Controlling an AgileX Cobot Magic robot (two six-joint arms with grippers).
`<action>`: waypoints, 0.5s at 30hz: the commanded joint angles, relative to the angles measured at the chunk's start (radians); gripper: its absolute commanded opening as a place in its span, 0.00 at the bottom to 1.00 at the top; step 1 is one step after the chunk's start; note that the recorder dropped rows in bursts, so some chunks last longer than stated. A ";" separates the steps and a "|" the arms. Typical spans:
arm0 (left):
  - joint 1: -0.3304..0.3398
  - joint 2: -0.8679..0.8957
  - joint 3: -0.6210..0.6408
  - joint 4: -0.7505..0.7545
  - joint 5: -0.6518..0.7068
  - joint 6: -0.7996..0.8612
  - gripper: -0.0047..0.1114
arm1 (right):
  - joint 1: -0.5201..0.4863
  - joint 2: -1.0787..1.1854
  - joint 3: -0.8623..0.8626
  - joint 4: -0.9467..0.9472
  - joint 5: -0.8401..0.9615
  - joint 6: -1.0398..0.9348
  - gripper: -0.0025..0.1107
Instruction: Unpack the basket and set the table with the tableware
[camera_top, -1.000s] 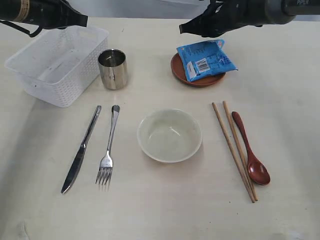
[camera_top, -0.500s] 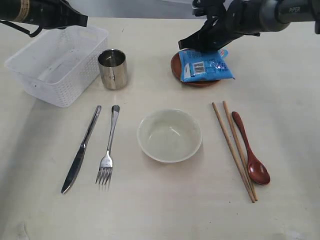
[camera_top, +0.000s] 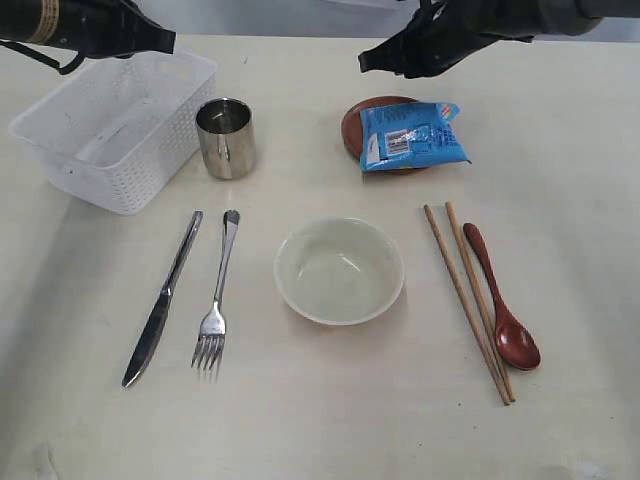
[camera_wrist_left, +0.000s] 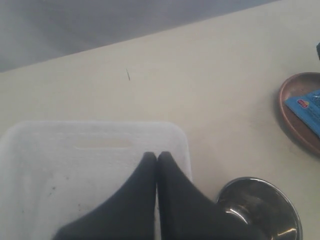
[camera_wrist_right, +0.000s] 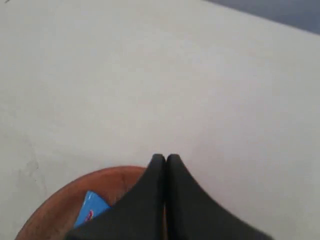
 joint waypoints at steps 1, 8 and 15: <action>-0.003 -0.010 -0.005 -0.001 0.004 -0.001 0.04 | -0.002 0.048 0.000 -0.004 -0.099 -0.010 0.02; -0.003 -0.010 -0.005 -0.001 0.006 -0.004 0.04 | -0.002 0.094 0.000 -0.004 -0.136 -0.010 0.02; -0.003 -0.010 -0.005 -0.001 0.006 -0.004 0.04 | -0.002 0.095 0.000 -0.004 -0.111 -0.012 0.02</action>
